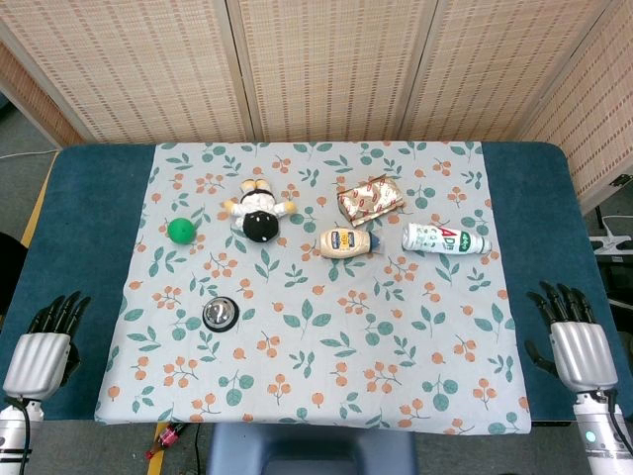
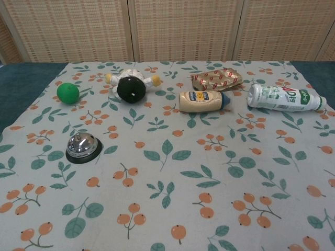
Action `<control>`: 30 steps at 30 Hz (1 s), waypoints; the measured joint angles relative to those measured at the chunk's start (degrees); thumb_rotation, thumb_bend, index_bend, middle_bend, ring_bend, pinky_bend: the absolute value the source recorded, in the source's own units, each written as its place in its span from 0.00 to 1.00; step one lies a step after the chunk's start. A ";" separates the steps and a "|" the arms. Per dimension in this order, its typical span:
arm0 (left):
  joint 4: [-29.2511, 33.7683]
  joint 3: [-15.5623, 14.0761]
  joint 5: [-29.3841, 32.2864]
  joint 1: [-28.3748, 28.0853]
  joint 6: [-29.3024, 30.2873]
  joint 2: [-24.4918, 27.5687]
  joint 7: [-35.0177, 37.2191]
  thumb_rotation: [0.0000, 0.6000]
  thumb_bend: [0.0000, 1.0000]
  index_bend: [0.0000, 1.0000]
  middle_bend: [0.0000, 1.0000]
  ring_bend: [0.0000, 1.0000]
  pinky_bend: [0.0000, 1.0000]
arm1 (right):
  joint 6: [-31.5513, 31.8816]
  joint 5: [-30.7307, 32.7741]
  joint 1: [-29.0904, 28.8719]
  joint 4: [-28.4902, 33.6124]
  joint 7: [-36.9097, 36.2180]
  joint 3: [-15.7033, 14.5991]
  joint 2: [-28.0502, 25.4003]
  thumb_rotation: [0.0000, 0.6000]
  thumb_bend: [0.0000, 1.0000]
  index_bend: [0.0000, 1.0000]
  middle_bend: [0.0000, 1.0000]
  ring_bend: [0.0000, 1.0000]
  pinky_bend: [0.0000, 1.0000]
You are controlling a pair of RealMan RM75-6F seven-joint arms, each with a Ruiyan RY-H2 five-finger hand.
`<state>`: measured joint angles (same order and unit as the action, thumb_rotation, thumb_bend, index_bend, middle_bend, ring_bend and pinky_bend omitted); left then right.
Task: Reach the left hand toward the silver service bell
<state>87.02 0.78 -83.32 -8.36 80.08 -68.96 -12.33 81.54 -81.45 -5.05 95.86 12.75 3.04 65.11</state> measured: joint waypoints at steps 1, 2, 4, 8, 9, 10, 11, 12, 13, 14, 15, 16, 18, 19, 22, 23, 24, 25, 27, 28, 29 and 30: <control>-0.01 0.01 0.00 0.03 0.04 -0.01 -0.07 1.00 1.00 0.01 0.03 0.00 0.17 | -0.18 0.06 -0.04 -0.04 0.06 -0.03 0.02 1.00 0.27 0.16 0.06 0.00 0.05; -0.01 0.03 0.00 0.05 0.08 -0.02 -0.13 1.00 1.00 0.01 0.03 0.00 0.17 | -0.34 0.11 -0.07 -0.04 0.10 -0.07 0.02 1.00 0.27 0.16 0.06 0.00 0.05; -0.02 0.06 -0.02 0.07 0.17 -0.13 -0.27 1.00 1.00 0.00 0.03 0.00 0.16 | -0.71 0.21 -0.15 0.02 0.12 -0.17 -0.08 1.00 0.27 0.16 0.06 0.00 0.05; -0.40 0.07 -0.44 -0.15 0.03 -0.60 0.02 1.00 1.00 0.00 0.00 0.00 0.13 | -0.63 0.05 -0.09 0.35 -0.13 -0.27 -0.40 1.00 0.27 0.16 0.07 0.00 0.05; -0.58 0.05 -0.64 -0.28 -0.09 -0.75 0.35 1.00 1.00 0.00 0.00 0.00 0.13 | -0.45 -0.02 -0.06 0.35 -0.20 -0.23 -0.39 1.00 0.27 0.16 0.07 0.00 0.05; -0.90 0.06 -0.98 -0.50 -0.23 -1.07 1.03 1.00 1.00 0.00 0.00 0.00 0.12 | -0.17 -0.05 -0.01 0.30 -0.23 -0.12 -0.31 1.00 0.27 0.16 0.07 0.00 0.05; -1.26 0.08 -1.33 -0.71 -0.31 -1.43 1.72 1.00 1.00 0.00 0.00 0.00 0.12 | 0.02 0.00 0.05 0.28 -0.21 -0.04 -0.19 1.00 0.27 0.16 0.07 0.00 0.05; -1.78 0.12 -1.79 -0.98 -0.38 -1.94 2.55 1.00 1.00 0.00 0.00 0.00 0.11 | 0.17 0.08 0.12 0.29 -0.13 0.01 -0.08 1.00 0.27 0.16 0.06 0.00 0.05; -2.76 0.21 -2.55 -1.44 -0.43 -2.90 3.81 1.00 1.00 0.00 0.00 0.00 0.11 | 0.27 0.08 0.21 0.40 0.02 -0.01 0.00 1.00 0.27 0.16 0.07 0.00 0.05; -3.71 0.32 -3.17 -1.84 -0.42 -3.82 4.79 1.00 1.00 0.00 0.00 0.00 0.10 | 0.29 -0.01 0.25 0.47 0.09 -0.08 0.02 1.00 0.27 0.16 0.07 0.00 0.05; -4.81 0.46 -3.76 -2.29 -0.42 -4.91 5.80 1.00 1.00 0.00 0.00 0.00 0.09 | 0.27 -0.14 0.26 0.48 0.15 -0.19 0.02 1.00 0.27 0.16 0.07 0.00 0.05; -6.37 0.69 -4.50 -2.99 -0.48 -6.59 7.17 1.00 1.00 0.00 0.00 0.00 0.09 | 0.15 -0.30 0.26 0.47 0.21 -0.34 -0.02 1.00 0.27 0.16 0.07 0.00 0.05; -8.74 1.10 -5.54 -4.32 -0.78 -9.46 9.21 1.00 1.00 0.00 0.00 0.00 0.08 | -0.14 -0.49 0.19 0.42 0.13 -0.49 -0.18 1.00 0.27 0.16 0.06 0.00 0.05; -10.45 1.42 -6.22 -5.40 -1.10 -11.52 10.42 1.00 1.00 0.00 0.00 0.00 0.08 | -0.29 -0.49 0.15 0.41 -0.06 -0.52 -0.32 1.00 0.27 0.16 0.06 0.00 0.05; -15.37 2.28 -7.36 -8.55 -2.75 -16.91 12.57 1.00 1.00 0.00 0.00 0.00 0.07 | -0.43 -0.01 0.10 0.49 -0.37 -0.27 -0.59 1.00 0.27 0.16 0.06 0.00 0.05; -16.92 2.54 -7.54 -9.54 -3.50 -18.56 13.10 1.00 1.00 0.00 0.00 0.00 0.07 | -0.43 0.11 0.09 0.52 -0.44 -0.17 -0.67 1.00 0.27 0.16 0.06 0.00 0.05; -18.52 2.79 -7.66 -10.49 -4.28 -20.17 13.60 1.00 1.00 0.00 0.00 0.00 0.07 | -0.43 0.14 0.08 0.53 -0.50 -0.14 -0.75 1.00 0.27 0.16 0.06 0.00 0.05; -20.70 3.10 -7.71 -11.66 -5.37 -22.29 14.18 1.00 1.00 0.00 0.00 0.00 0.07 | -0.47 0.08 0.08 0.56 -0.56 -0.17 -0.84 1.00 0.27 0.16 0.06 0.00 0.05; -24.06 3.49 -7.67 -13.19 -6.79 -25.33 14.85 1.00 1.00 0.00 0.00 0.00 0.07 | -0.58 -0.11 0.07 0.61 -0.73 -0.29 -1.00 1.00 0.27 0.16 0.06 0.00 0.05; -26.37 3.68 -7.55 -14.04 -7.70 -27.34 15.17 1.00 1.00 0.00 0.00 0.00 0.07 | -0.68 -0.26 0.05 0.64 -0.89 -0.39 -1.13 1.00 0.27 0.16 0.06 0.00 0.05; -28.09 3.78 -7.41 -14.64 -8.44 -28.89 15.41 1.00 1.00 0.00 0.00 0.00 0.07 | -0.76 -0.35 0.04 0.67 -1.02 -0.46 -1.23 1.00 0.27 0.16 0.06 0.00 0.05; -29.76 3.85 -7.24 -15.20 -9.17 -30.44 15.67 1.00 1.00 0.00 0.00 0.00 0.07 | -0.84 -0.43 0.03 0.69 -1.15 -0.52 -1.32 1.00 0.27 0.16 0.06 0.00 0.05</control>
<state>57.26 4.62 -90.57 -23.56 70.92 -99.40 3.33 80.70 -81.88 -5.03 96.55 11.60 2.52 63.79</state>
